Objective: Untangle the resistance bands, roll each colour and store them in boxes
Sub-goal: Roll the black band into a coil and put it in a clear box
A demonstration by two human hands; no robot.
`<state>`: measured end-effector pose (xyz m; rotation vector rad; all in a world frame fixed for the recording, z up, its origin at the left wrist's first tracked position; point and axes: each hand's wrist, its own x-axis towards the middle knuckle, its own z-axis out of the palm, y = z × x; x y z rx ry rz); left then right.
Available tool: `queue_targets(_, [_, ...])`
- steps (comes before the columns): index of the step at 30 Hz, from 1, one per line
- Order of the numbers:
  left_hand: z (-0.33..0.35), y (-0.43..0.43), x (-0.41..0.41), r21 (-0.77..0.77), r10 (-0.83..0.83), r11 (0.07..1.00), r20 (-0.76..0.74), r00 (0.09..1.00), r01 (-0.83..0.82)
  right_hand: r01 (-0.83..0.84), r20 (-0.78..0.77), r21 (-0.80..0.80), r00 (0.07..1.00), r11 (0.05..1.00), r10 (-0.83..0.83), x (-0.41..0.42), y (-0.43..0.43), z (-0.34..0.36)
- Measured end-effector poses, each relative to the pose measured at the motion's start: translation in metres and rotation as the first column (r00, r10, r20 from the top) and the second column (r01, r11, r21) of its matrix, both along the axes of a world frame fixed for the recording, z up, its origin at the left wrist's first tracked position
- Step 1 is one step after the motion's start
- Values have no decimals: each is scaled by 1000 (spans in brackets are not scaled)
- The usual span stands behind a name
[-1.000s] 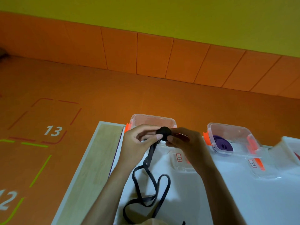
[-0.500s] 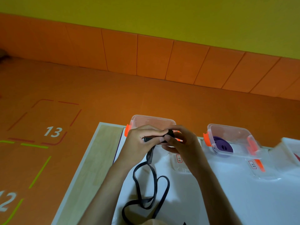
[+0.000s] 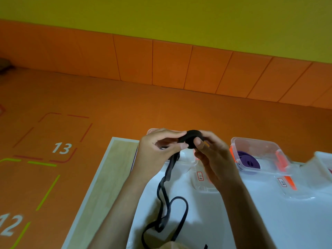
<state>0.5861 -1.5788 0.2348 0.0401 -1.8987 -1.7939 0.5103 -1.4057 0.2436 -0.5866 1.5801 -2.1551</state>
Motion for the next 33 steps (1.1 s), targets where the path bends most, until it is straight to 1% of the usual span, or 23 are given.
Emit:
queue_targets(1, [3,2,-1,26,4,1000,9,1000,-4,-10,45,-54,999,999,12,2,-1,2])
queue_targets(2, [6,4,-1,47,10,999,17,1000,-11,3,69,-63,998,998,1,2,-1,3])
queue_targets(6, [15,1,-2,115,-27,993,42,999,22,51,80,-13,996,999,-50,0,2,13])
queue_targets(8, [20,-2,-4,95,-34,995,41,999,30,37,88,-19,996,999,-35,-2,4,19])
queue_targets(10, [26,-2,-6,83,-52,995,23,998,50,23,84,-59,996,998,-18,-1,5,25])
queue_targets(12, [32,-2,-10,110,-90,990,0,996,89,9,77,-115,997,993,0,-1,5,29])
queue_targets(14, [38,-1,-12,119,-109,987,-12,994,110,-11,69,-132,997,991,20,-1,6,30])
queue_targets(16, [41,0,-13,108,-93,990,-24,995,95,-21,38,-78,999,997,24,0,7,29])
queue_targets(19, [38,5,-13,159,-22,987,-29,999,26,41,-70,130,997,991,-32,1,7,31])
queue_targets(20, [35,8,-14,185,8,983,-25,1000,-3,62,-89,173,995,983,-47,1,6,30])
queue_targets(21, [31,12,-14,215,44,976,-10,999,-40,75,-86,188,994,979,-60,2,5,28])
queue_targets(24, [21,23,-13,270,124,954,38,992,-130,69,-63,162,996,984,-59,4,3,24])
queue_targets(26, [15,26,-12,242,160,956,48,986,-167,35,-87,155,996,987,-22,6,5,21])
queue_targets(29, [6,25,-10,119,201,971,46,978,-205,27,-64,126,998,992,-19,6,7,13])
queue_targets(30, [4,25,-9,92,186,978,47,981,-189,44,-39,112,998,993,-40,5,7,11])
queue_targets(33, [2,27,-6,103,50,993,66,997,-57,56,19,56,998,997,-57,2,10,2])
